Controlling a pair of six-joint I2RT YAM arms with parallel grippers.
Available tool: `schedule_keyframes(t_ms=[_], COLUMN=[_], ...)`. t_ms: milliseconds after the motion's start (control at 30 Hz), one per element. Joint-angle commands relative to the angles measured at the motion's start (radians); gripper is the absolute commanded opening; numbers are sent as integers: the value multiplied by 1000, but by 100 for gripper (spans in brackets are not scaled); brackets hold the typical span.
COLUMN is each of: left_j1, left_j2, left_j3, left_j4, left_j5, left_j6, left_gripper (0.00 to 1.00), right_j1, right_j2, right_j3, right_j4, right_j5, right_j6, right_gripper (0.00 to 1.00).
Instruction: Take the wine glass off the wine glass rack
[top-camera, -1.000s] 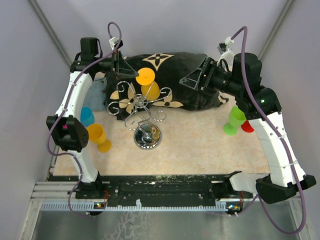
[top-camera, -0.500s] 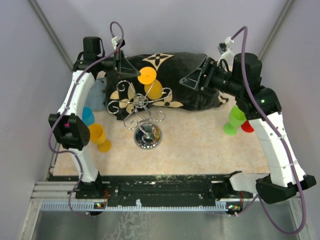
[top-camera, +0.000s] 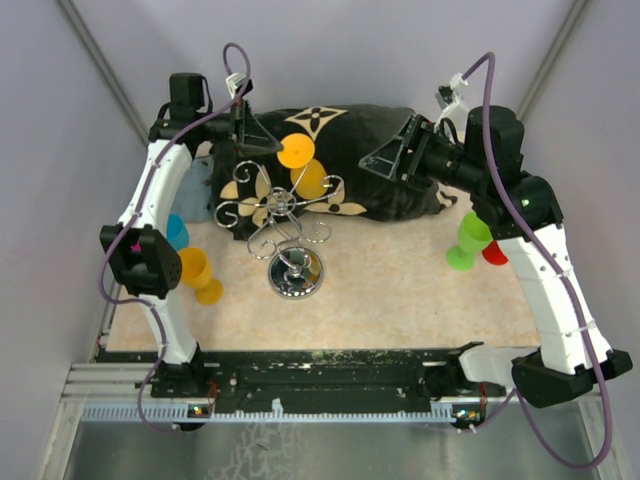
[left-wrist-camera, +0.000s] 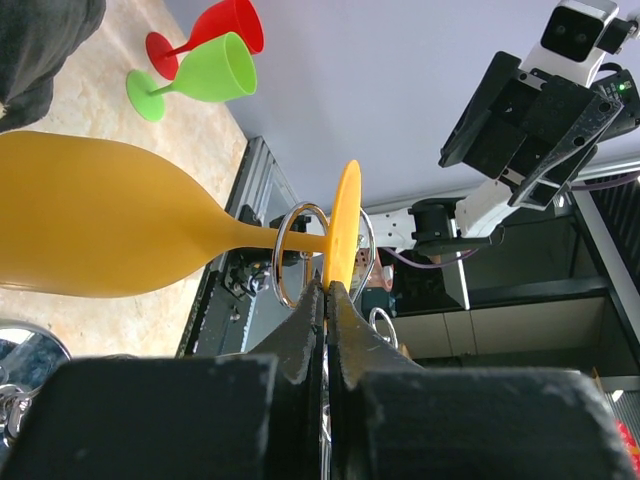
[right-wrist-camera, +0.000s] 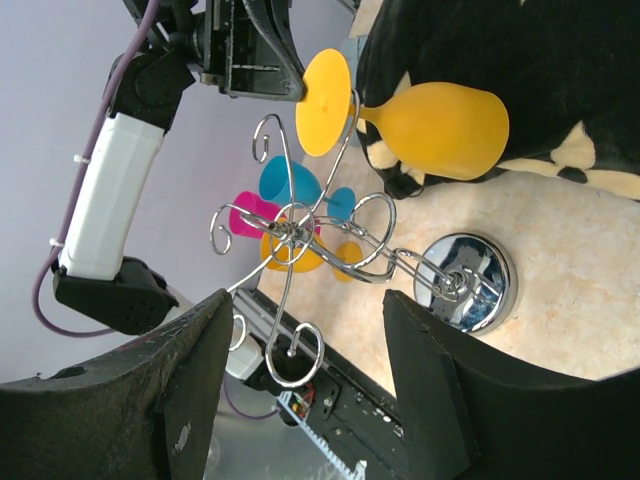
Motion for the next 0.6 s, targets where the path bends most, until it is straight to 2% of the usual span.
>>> schedule_keyframes(t_ms=[0, 267, 567], left_j1=[-19, -41, -35], left_j2=[7, 12, -43], left_j3=[40, 38, -42], left_j4=[21, 23, 41], left_j5=[22, 31, 46], left_j6=[4, 11, 16], left_gripper=[0, 0, 0], right_j1=[2, 2, 2], right_j2=[-16, -19, -31], right_j3=[27, 17, -8], right_j4=[43, 43, 60], right_j5=[-10, -11, -12], right_j6=[-15, -20, -15], right_gripper=[62, 62, 62])
